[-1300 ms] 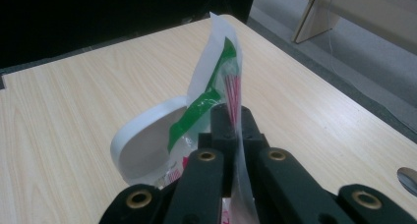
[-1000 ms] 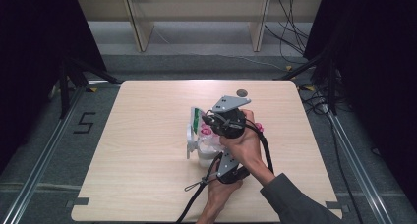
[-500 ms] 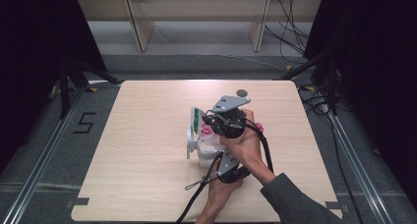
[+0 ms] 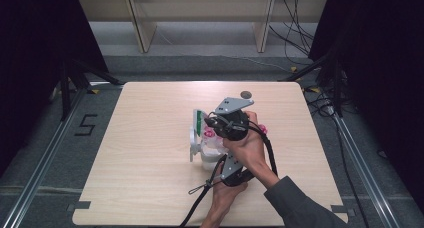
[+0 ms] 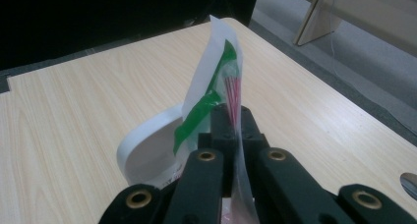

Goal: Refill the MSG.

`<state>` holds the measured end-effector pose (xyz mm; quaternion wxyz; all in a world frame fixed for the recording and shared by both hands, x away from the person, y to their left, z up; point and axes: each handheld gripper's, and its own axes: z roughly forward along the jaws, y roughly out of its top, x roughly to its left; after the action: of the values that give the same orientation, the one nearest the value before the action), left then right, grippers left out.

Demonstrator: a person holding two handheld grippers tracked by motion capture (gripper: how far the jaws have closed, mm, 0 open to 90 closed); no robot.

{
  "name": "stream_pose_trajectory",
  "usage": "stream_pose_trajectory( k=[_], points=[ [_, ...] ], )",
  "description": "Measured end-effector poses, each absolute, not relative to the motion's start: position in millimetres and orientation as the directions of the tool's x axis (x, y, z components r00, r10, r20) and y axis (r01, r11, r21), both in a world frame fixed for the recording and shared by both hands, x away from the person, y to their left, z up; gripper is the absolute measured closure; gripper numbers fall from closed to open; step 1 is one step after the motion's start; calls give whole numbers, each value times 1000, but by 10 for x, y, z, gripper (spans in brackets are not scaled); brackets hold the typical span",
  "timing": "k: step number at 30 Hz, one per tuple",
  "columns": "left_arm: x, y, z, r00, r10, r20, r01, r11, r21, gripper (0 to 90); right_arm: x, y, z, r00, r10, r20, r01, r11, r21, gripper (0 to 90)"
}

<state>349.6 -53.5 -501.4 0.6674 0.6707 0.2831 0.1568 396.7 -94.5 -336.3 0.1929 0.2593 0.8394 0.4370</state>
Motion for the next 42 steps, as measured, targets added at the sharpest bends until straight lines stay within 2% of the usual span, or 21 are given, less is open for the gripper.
stream_pose_trajectory(
  k=[9,11,28,42],
  points=[
    [3509,-548,-5022,792,585,-174,172,60,983,749,3979,-941,-3374,-794,596,-119,241,489,838,900],
    [3507,-547,-5021,793,584,-174,173,59,983,749,3960,-942,-3368,-794,601,-85,279,485,829,900],
    [3507,-556,-5017,799,573,-183,177,67,982,749,3999,-931,-3378,-796,595,-115,255,502,826,900],
    [3502,-552,-5015,798,574,-182,178,65,982,748,4007,-932,-3392,-787,610,-96,282,493,823,900]
  ],
)
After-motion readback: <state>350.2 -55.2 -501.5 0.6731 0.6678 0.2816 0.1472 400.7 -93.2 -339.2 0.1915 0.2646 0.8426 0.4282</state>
